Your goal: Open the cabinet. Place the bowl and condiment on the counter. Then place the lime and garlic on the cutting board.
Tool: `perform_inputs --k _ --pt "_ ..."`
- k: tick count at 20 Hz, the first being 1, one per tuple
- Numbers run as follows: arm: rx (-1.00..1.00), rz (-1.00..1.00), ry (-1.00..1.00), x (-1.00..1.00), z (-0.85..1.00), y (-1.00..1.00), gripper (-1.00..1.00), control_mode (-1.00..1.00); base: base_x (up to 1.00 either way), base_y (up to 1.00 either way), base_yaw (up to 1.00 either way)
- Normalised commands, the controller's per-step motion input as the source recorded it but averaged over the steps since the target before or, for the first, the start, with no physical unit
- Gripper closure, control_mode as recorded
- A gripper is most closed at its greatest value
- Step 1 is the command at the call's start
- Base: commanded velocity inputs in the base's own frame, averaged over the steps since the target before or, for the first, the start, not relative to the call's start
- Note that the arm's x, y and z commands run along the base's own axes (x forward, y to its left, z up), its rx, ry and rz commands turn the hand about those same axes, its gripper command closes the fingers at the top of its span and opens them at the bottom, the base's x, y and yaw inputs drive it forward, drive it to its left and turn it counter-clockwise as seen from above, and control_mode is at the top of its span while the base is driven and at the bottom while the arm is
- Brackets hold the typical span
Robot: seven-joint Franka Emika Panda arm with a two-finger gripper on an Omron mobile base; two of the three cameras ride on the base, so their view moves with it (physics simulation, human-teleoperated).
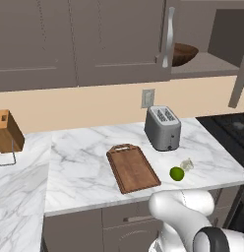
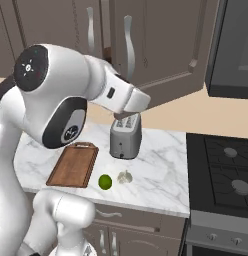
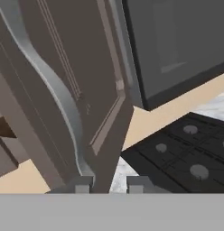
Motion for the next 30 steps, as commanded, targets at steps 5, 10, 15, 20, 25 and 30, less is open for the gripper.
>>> perform_inputs --k 5,10,15,20,25,30 --pt "-0.49 0.06 0.0 -0.97 0.0 1.0 -1.0 -1.0 0.0 0.0 0.0" --pt "-0.68 -0.03 0.19 0.21 0.0 1.0 -1.0 -1.0 0.0 0.0 0.0" --pt "-0.55 -0.32 0.2 0.98 -0.01 0.9 -1.0 -1.0 0.0 0.0 0.0" --pt "-0.44 -0.52 0.28 0.98 -0.15 0.13 -1.0 -1.0 0.0 0.0 0.0" --pt "-0.25 -0.64 0.38 0.44 -0.17 -0.6 -1.0 -1.0 0.0 0.0 0.0" --pt "-0.03 -0.54 0.4 0.17 0.0 -0.99 -1.0 -1.0 0.0 0.0 0.0"
